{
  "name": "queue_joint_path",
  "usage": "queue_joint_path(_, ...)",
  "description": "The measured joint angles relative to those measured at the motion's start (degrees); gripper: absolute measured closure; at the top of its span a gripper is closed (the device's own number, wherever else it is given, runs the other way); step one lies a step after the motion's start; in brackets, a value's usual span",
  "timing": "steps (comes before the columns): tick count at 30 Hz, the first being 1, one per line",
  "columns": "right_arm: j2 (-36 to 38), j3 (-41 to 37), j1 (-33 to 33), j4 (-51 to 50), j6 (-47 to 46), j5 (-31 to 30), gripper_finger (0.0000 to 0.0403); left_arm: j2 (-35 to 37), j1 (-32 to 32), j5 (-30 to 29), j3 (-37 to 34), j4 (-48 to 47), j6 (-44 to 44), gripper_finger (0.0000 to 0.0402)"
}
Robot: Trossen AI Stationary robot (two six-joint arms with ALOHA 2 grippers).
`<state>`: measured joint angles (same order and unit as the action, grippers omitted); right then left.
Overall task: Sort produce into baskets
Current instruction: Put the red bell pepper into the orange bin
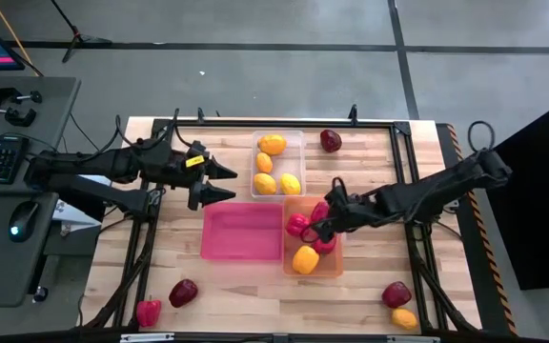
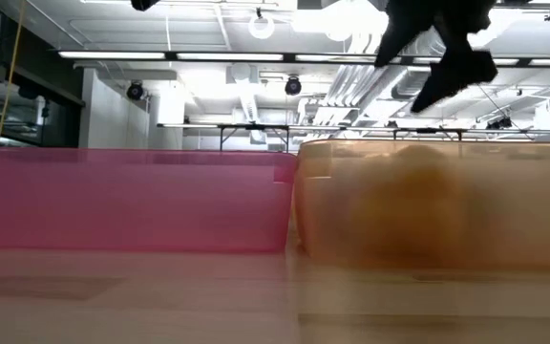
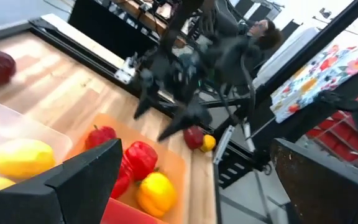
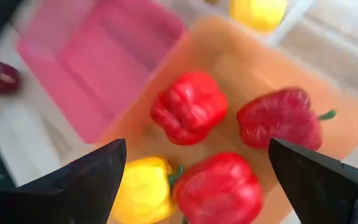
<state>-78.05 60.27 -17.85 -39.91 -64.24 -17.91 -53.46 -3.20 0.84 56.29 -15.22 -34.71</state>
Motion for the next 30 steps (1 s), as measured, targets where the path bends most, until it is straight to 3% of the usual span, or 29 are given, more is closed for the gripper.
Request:
queue_joint_path(5, 5.4, 0.1, 0.1, -1.5, 0.5, -6.4, 0.0022, -1.2, -2.6, 0.0, 0.0, 0.1, -2.4, 0.0006)
queue_joint_path(9, 7.5, 0.1, 0.1, -1.4, 5.1, -7.2, 0.0022, -3.0, -5.9, 1.8, 0.0, -2.9, -6.7, 0.0006)
queue_joint_path(14, 7.6, 0.0, 0.1, -1.2, 9.0, -7.2, 0.0022, -7.4, -14.2, 9.3, 0.1, -19.6, -19.4, 0.0006)
queue_joint_path(21, 7.5, -1.1, 0.2, -1.4, 8.9, -10.6, 0.0022, -16.9, -32.6, 21.7, 0.1, -46.6, -43.8, 0.0006)
queue_joint_path(24, 7.1, -1.2, 0.3, -1.5, 9.7, -11.9, 0.0022, -21.0, -40.0, 24.8, 0.1, -46.8, -53.3, 0.0006)
queue_joint_path(27, 6.9, -1.2, 0.4, -1.3, 10.7, -12.3, 0.0022, -25.4, -45.0, 27.7, 0.1, -40.8, -62.2, 0.0006)
queue_joint_path(30, 6.7, -1.2, 0.6, -1.4, 10.8, -12.6, 0.0022, -29.8, -47.9, 32.1, 0.1, -35.9, -65.7, 0.0006)
